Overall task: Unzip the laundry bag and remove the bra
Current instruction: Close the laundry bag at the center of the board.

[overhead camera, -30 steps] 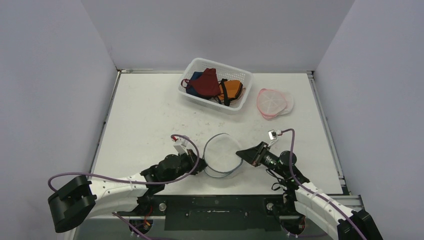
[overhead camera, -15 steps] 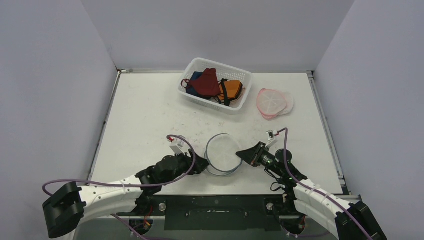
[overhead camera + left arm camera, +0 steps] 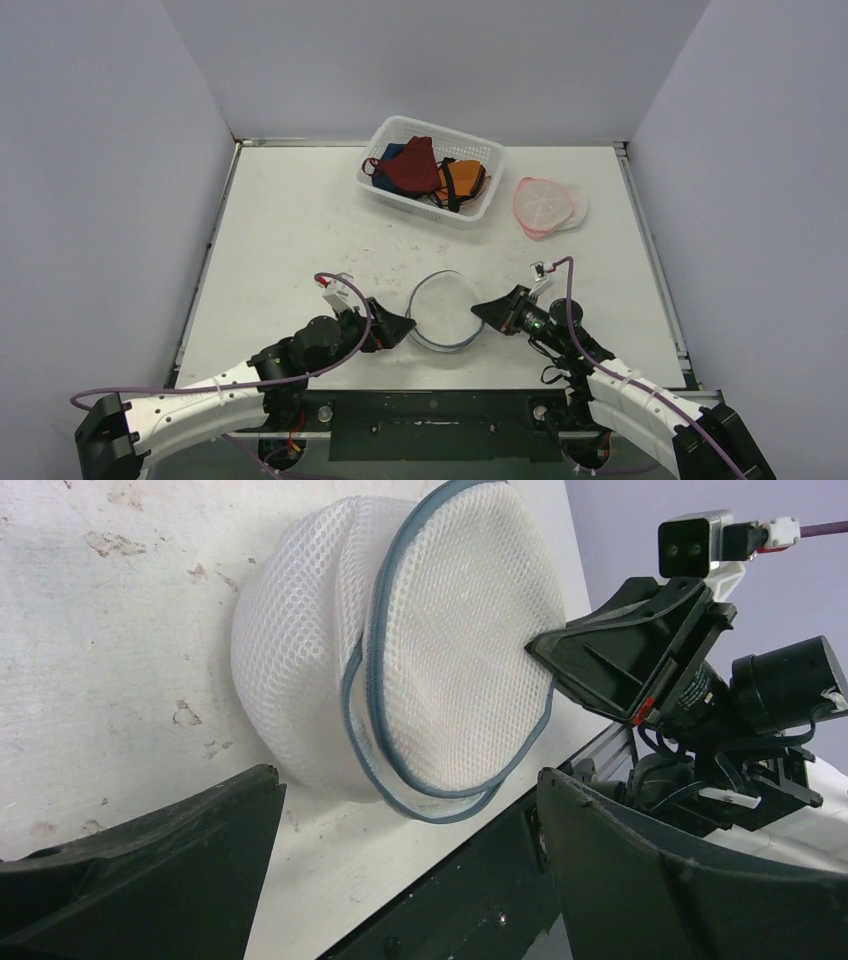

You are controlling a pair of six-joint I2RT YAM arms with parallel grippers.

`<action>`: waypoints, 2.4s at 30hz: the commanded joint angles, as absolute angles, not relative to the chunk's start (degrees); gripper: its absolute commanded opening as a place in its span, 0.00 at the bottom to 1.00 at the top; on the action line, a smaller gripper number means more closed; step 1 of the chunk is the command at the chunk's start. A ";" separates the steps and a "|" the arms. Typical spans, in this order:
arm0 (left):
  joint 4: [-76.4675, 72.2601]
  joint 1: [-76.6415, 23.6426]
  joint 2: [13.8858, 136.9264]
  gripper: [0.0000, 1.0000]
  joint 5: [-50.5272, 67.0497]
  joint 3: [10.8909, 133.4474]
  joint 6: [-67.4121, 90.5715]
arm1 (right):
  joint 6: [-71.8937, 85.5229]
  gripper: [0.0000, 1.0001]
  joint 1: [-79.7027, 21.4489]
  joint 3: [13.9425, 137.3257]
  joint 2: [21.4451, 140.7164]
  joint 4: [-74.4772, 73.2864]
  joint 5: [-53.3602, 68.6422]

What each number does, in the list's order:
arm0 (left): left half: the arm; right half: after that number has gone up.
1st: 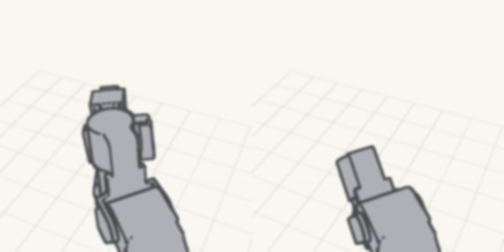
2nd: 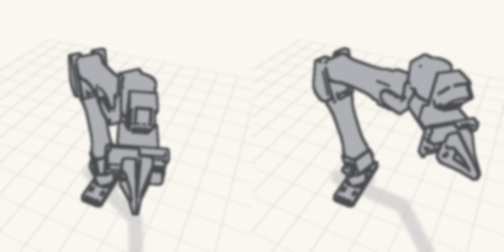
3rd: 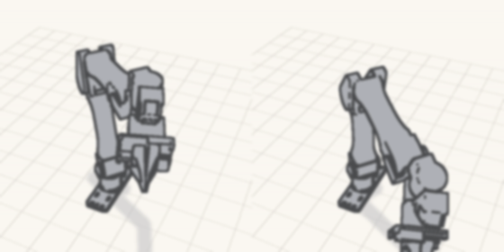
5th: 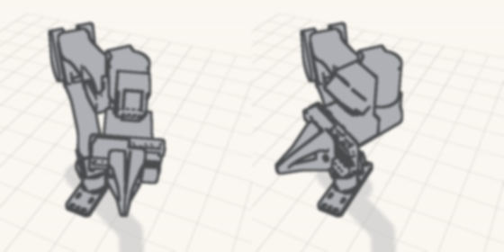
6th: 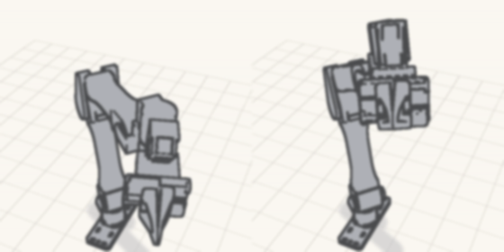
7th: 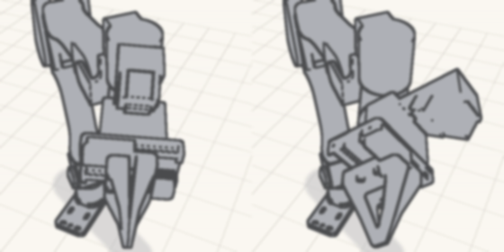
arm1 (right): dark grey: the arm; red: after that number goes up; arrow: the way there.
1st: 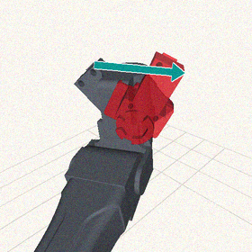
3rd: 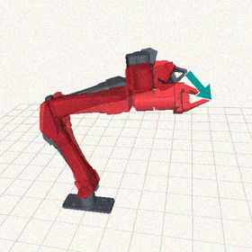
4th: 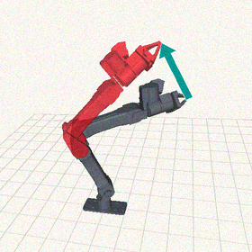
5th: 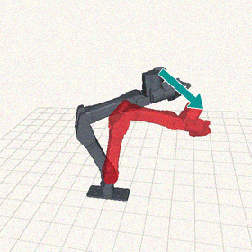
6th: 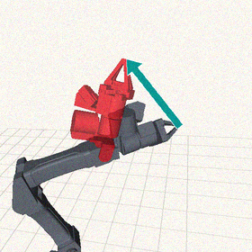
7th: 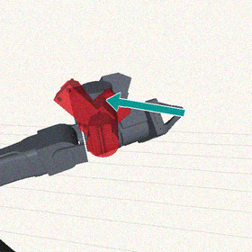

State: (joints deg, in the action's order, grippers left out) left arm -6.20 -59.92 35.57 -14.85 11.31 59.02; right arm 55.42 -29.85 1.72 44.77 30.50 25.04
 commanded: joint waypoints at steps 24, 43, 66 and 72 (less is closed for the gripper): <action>-21.98 -52.60 55.74 0.51 -6.17 15.03 59.94 | 52.27 0.05 -34.86 5.19 50.48 34.58 23.20; -18.04 -52.51 59.30 0.13 -10.34 14.84 58.27 | 46.41 0.43 -47.27 13.89 53.49 18.68 6.84; -19.29 -51.81 63.89 0.00 -12.83 12.05 59.07 | 49.94 0.69 -47.02 16.36 65.71 20.45 5.14; -20.84 -51.59 67.38 0.00 -13.09 11.40 59.24 | 50.68 0.67 -47.02 16.08 70.54 24.67 6.12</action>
State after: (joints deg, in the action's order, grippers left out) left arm -18.48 -52.01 65.30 -11.77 12.03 59.55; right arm 49.98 -46.96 14.57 67.79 18.63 6.46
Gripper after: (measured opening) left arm 0.073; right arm 0.685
